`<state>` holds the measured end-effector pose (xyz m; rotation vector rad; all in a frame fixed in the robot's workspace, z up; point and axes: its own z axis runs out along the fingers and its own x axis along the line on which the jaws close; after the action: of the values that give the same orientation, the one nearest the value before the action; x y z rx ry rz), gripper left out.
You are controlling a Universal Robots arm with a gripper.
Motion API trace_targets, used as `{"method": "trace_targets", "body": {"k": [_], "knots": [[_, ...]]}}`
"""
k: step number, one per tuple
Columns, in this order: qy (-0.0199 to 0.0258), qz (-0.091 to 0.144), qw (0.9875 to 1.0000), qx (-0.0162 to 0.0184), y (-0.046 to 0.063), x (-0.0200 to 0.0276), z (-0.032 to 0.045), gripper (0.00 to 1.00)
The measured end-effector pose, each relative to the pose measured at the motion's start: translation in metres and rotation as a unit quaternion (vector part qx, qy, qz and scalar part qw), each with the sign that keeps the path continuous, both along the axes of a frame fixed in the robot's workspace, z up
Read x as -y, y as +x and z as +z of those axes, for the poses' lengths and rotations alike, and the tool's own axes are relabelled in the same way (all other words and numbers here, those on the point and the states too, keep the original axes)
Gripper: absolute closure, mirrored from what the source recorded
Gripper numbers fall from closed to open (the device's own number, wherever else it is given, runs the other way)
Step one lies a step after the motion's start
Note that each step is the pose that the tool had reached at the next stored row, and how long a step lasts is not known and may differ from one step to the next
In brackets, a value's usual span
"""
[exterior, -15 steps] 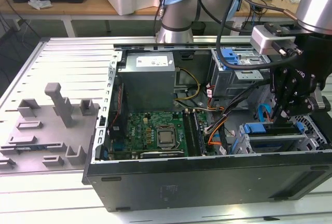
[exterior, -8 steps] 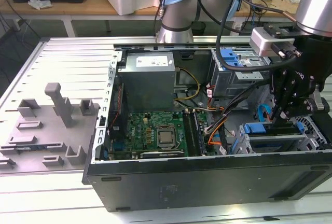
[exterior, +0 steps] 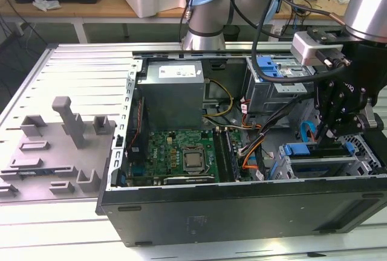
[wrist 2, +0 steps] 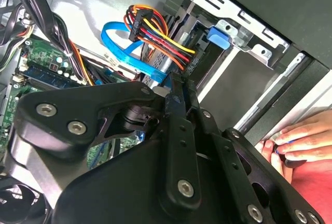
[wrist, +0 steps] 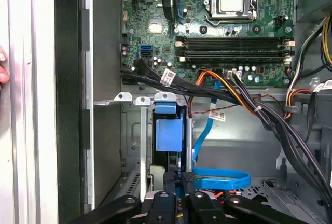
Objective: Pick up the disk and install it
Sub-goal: 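Insert the second disk wire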
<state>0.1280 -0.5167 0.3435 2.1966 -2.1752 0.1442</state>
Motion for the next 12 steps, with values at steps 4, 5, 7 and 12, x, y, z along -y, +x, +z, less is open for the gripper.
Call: {"method": "trace_targets", "body": {"k": [4,5,7,12], "knots": [[0.0,0.001,1.0,0.0,0.0001,-0.0005,-0.0005,0.84],[0.0,0.001,1.0,0.0,0.0001,-0.0005,-0.0006,0.84],[0.0001,0.001,1.0,0.0,0.0002,-0.0009,-0.0009,0.84],[-0.0001,0.004,1.0,0.0,0.0002,-0.0016,-0.0015,0.84]]}}
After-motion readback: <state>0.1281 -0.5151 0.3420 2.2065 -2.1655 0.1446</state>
